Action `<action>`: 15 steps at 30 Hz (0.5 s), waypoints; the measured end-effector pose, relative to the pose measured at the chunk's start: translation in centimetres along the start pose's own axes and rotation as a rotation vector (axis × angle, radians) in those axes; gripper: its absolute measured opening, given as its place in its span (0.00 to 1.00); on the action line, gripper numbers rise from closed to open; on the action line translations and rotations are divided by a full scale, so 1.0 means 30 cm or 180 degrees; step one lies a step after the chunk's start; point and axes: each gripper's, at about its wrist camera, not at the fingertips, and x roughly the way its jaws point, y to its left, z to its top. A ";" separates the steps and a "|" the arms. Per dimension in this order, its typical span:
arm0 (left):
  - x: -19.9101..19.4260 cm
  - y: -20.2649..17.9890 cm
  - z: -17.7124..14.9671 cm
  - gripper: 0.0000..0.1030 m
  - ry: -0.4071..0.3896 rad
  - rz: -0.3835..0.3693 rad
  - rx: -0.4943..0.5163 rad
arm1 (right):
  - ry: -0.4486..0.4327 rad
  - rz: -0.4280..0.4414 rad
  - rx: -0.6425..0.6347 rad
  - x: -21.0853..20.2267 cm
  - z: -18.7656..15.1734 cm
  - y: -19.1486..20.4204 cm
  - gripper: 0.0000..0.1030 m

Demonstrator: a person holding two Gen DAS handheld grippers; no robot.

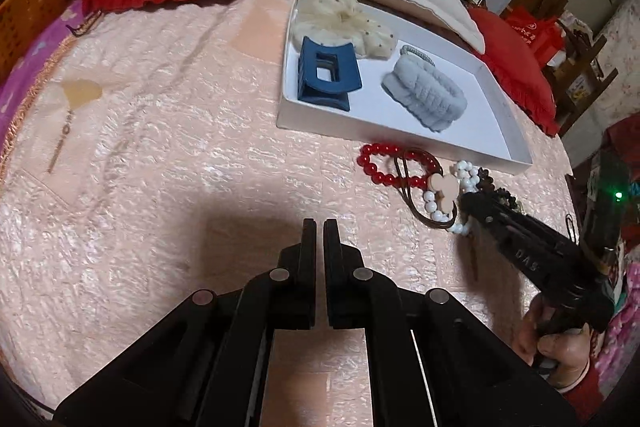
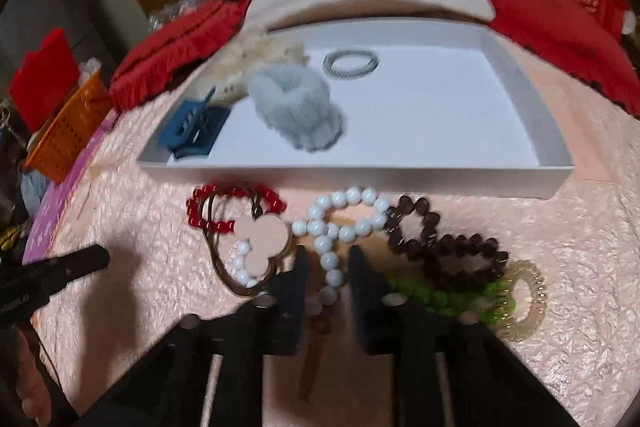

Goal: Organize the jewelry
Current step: 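Grasp the white pearl bracelet with the right tool while the left tool grasps the red bead bracelet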

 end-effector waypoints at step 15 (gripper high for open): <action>0.094 -0.191 0.006 0.05 0.0228 -0.0276 0.0320 | -0.0034 0.0314 0.0340 -0.262 -0.231 -0.182 0.08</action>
